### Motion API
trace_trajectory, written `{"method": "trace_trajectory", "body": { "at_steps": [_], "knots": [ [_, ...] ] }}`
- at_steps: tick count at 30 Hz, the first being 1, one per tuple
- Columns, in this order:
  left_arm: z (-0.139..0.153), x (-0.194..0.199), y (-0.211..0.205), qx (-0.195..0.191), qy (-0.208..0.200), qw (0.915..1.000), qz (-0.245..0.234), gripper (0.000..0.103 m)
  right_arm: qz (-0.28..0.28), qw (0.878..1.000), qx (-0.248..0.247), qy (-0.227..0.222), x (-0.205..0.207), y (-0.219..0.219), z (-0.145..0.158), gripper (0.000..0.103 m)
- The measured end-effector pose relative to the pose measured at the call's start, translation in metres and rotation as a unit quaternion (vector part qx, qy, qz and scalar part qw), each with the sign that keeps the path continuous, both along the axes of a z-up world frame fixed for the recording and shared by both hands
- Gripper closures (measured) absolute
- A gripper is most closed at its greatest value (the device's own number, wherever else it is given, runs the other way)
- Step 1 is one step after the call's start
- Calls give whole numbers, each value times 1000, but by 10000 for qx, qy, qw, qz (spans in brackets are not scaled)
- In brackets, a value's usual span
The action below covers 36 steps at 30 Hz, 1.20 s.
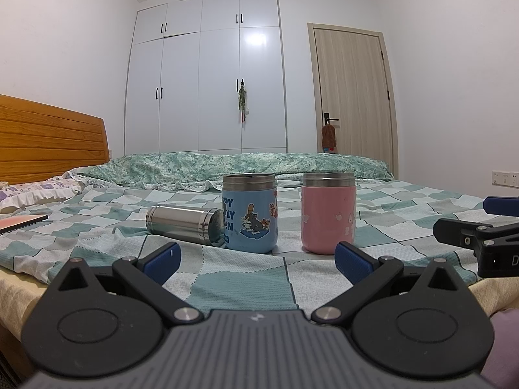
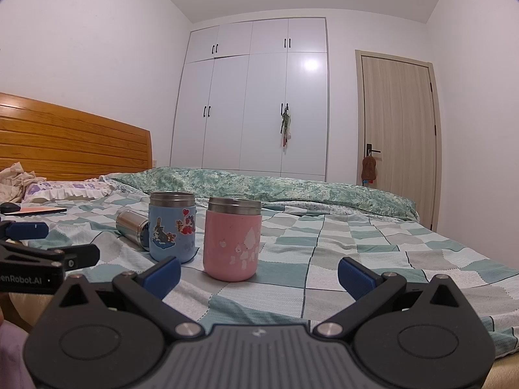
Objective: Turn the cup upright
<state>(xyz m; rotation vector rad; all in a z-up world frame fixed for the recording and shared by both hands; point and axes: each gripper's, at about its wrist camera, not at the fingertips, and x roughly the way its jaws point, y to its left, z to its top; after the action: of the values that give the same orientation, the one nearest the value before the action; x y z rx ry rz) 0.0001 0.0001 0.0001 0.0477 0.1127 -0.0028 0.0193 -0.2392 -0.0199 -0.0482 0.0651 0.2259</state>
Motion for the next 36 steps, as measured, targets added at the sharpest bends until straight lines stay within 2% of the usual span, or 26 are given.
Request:
{"method": "trace_trajectory", "body": {
  "at_steps": [7,13,20,24,27,31,34,36],
  "knots": [
    [0,0,0,-4,14,10000,1,0,8,10000,-6,8,1,2,-1,0],
    [11,-2,9,-89,194,9997,-135,0,208,9996,-66,197,4,11,5,0],
    [40,10,31,435,238,9985,-220,0,563,9973,-27,463,17,36,23,0],
    [53,21,51,890,357,9952,-181,0,747,9956,-22,566,27,58,33,0],
    [60,34,64,1342,501,9895,-215,0,833,9944,-40,644,36,78,40,0],
    [68,52,76,1994,662,9765,-475,0,841,9933,30,797,49,105,45,0],
    [72,69,80,2534,702,9620,-733,0,786,9927,150,901,62,123,48,0],
    [72,83,85,2925,731,9489,-932,0,746,9923,186,967,70,135,48,0]
  ]
}}
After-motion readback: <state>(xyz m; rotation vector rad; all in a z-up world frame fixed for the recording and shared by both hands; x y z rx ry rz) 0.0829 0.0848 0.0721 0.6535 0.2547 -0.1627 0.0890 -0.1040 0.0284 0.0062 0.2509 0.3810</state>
